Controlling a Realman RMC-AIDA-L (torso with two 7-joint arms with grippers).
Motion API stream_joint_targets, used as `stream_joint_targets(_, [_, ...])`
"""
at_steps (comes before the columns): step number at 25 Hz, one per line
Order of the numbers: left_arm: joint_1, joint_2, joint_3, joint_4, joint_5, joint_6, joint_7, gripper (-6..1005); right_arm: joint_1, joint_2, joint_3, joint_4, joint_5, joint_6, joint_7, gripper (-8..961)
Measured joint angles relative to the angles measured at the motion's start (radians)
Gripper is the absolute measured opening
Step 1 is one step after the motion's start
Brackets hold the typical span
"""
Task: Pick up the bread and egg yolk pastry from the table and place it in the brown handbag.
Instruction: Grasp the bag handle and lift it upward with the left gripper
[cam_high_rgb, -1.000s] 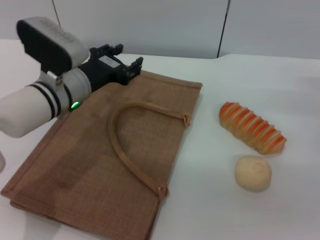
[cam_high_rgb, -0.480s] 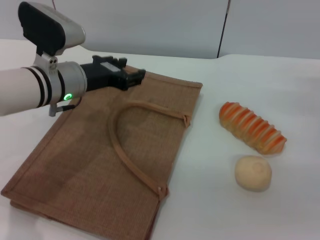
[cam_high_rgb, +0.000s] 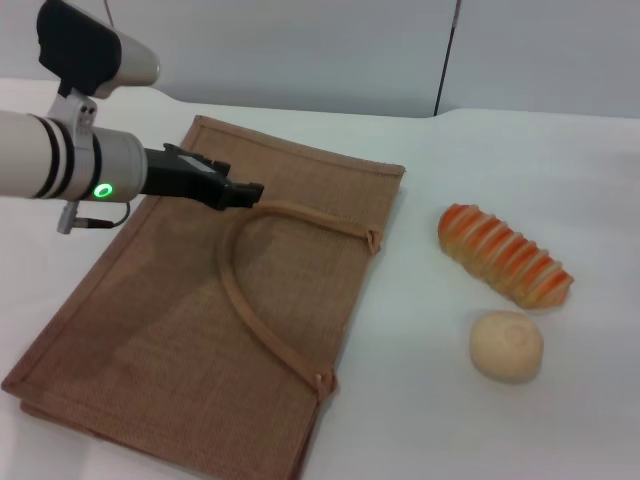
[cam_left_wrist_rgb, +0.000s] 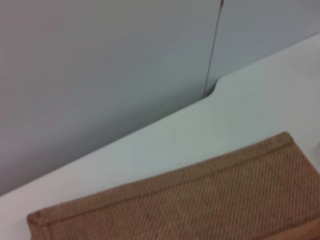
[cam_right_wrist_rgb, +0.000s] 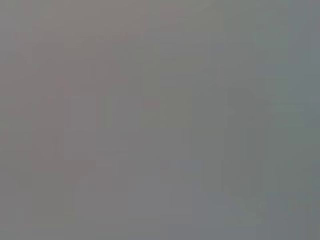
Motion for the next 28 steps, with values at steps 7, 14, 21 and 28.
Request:
stream_joint_targets(7, [-0.036,0.001,-0.067,-0.023,0.074,-0.088,-0.016,603,0.002,0.000,0.000,0.000,0.000,0.000,0.000,863])
stream_joint_targets(14, [-0.088,0.010,-0.068,-0.106,0.090,-0.123,-0.025,602,0.003,0.000,0.000,0.000,0.000,0.000,0.003,863])
stream_joint_targets(21, [-0.127,0.012,-0.081,-0.151,0.146,-0.147,-0.058,601,0.003,0.000,0.000,0.000,0.000,0.000,0.005,862])
stream_joint_targets(28, [-0.147,0.009,-0.081,-0.164,0.190,-0.155,-0.076,600,0.006,0.000,0.000,0.000,0.000,0.000,0.006,862])
